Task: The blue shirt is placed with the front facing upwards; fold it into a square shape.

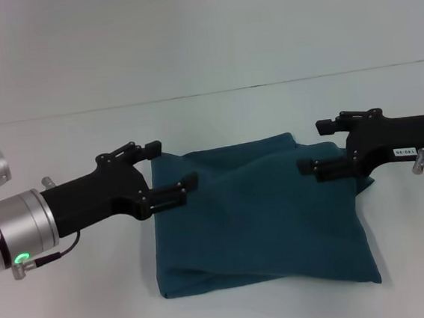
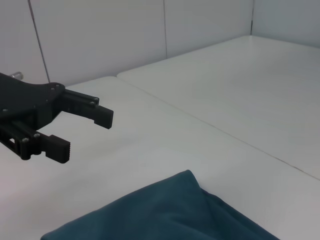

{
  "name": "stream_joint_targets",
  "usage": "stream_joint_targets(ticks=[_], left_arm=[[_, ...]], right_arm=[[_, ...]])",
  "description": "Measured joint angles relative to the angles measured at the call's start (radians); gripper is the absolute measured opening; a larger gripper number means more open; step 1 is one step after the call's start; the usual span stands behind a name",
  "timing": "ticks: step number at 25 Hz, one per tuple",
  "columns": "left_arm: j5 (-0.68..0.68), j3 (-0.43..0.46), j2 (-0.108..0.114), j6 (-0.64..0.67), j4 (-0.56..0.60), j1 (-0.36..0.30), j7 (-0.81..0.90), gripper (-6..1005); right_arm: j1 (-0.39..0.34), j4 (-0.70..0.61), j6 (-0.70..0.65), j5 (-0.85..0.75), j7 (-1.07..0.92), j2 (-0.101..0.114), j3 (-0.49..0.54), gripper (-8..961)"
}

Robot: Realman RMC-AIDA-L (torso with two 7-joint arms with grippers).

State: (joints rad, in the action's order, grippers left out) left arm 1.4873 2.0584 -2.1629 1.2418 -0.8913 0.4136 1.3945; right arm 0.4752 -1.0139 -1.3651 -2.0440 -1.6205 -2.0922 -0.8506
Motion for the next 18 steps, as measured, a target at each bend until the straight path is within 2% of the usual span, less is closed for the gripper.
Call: stream_joint_targets(ticks=[5,12,18], left_arm=[[-0.017,-0.005,0.000,0.001,0.000,0.002,0.013,876],[-0.106,-0.012,0.000,0.001,-0.007,0.026,0.065,876],[-0.112,-0.020,0.000,0.001,-0.008,0.030,0.067,876]], right_arm=[[0.002,-0.001,-0.001,-0.003,0.002,0.001,-0.001,924],[0.006,-0.002,-0.012,-0.033,0.005,0.002,-0.010,925],[0.001,-0.010,-0.019,-0.035,0.002,0.002,-0.015,925]])
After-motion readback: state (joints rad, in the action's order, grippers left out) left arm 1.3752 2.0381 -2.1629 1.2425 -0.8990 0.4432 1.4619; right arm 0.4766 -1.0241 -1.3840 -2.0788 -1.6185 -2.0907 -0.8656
